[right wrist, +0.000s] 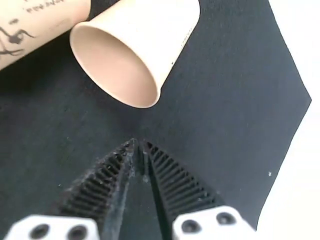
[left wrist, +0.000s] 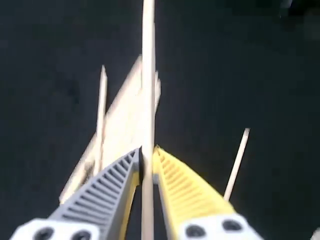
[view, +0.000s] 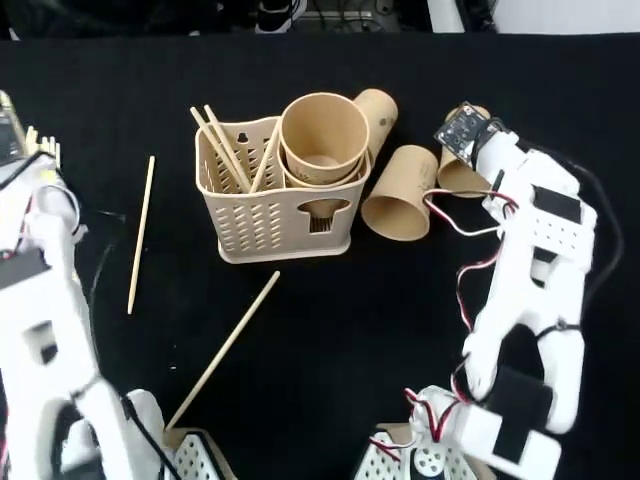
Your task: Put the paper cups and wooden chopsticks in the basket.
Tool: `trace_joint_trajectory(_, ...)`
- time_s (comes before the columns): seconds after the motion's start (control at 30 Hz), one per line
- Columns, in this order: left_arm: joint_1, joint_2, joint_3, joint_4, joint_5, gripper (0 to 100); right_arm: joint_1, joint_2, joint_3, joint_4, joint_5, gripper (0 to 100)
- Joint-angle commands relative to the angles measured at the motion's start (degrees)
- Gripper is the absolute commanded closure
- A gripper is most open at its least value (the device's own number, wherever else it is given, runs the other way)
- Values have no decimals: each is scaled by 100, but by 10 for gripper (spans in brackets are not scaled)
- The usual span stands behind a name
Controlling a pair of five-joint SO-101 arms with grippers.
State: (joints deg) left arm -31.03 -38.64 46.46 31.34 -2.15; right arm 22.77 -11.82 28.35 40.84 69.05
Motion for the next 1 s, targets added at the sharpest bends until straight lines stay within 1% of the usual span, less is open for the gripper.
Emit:
trace_joint_trajectory(0.0, 75, -1644, 110, 88, 484, 972, -9, -330, -22, 255, -53, 984)
trace_joint_trajectory(0.07, 84, -2189, 110, 378, 642, 972, 26, -233, -13, 360, 53, 982)
trace_joint_trajectory(0.13, 198, -2708, 101, 677, 756, 972, 62, -22, -31, 334, 475, 959)
trace_joint_trajectory(0.2, 374, -3200, 127, 853, 782, 972, 62, 251, -48, 158, 633, 858)
trace_joint_trajectory(0.27, 655, -3648, 145, 923, 782, 972, 62, 576, -40, -281, 651, 735)
trace_joint_trajectory(0.3, 804, -3859, 145, 923, 782, 972, 62, 778, -48, -527, 651, 689)
trace_joint_trajectory(0.33, 910, -4035, 145, 923, 782, 972, 35, 980, -57, -774, 651, 660)
trace_joint_trajectory(0.37, 989, -4202, 145, 923, 791, 973, 18, 1182, -84, -1002, 651, 654)
trace_joint_trajectory(0.5, 1174, -4598, 145, 932, 914, 973, -123, 2158, -602, -1670, 659, 671)
trace_joint_trajectory(0.63, 1174, -4695, 101, 914, 1231, 973, -141, 3222, -1648, -1758, 659, 711)
trace_joint_trajectory(0.7, 1209, -4695, 66, 835, 1442, 973, -132, 3644, -2079, -1776, 633, 780)
trace_joint_trajectory(0.73, 1288, -4686, 57, 756, 1521, 973, -105, 3785, -2255, -1785, 615, 835)
trace_joint_trajectory(0.8, 1578, -4642, 57, 563, 1574, 973, -88, 3934, -2440, -1855, 492, 982)
trace_joint_trajectory(0.83, 1745, -4642, 57, 475, 1574, 973, -88, 3934, -2457, -1908, 325, 988)
trace_joint_trajectory(0.87, 1921, -4642, 57, 404, 1591, 973, -79, 3899, -2457, -1934, 193, 962)
trace_joint_trajectory(0.93, 2237, -4633, 4, 132, 1591, 973, -18, 3758, -2448, -1916, 44, 990)
trace_joint_trajectory(0.97, 2378, -4633, 4, -62, 1591, 973, 9, 3653, -2448, -1873, -26, 985)
